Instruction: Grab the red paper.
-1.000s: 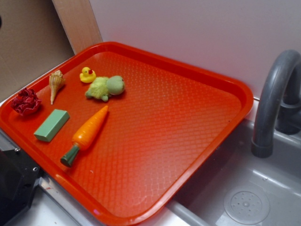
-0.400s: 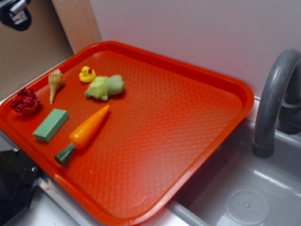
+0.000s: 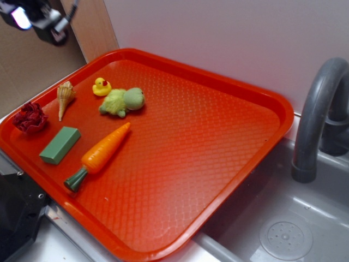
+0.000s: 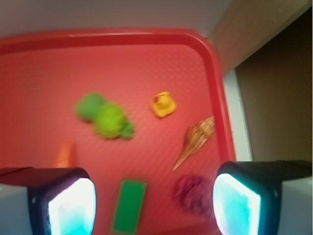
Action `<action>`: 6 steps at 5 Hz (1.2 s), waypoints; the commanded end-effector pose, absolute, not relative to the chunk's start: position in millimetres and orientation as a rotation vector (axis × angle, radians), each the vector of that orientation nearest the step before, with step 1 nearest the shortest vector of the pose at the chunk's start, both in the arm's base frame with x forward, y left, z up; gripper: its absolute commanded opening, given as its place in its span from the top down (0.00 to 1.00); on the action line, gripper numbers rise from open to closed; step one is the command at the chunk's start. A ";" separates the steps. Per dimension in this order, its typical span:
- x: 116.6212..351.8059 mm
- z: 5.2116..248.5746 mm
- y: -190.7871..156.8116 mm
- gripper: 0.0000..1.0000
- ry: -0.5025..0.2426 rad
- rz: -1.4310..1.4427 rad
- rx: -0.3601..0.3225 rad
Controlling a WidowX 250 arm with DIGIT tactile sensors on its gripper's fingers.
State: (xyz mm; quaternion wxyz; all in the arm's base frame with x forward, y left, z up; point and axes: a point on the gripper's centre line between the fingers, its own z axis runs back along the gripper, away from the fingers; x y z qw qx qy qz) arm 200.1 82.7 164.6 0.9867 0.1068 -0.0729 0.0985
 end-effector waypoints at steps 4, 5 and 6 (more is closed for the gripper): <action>165.0 97.2 139.7 0.00 0.076 0.154 0.393; 161.3 84.8 141.7 0.00 0.101 0.142 0.394; 156.7 70.3 146.7 0.00 0.170 0.127 0.420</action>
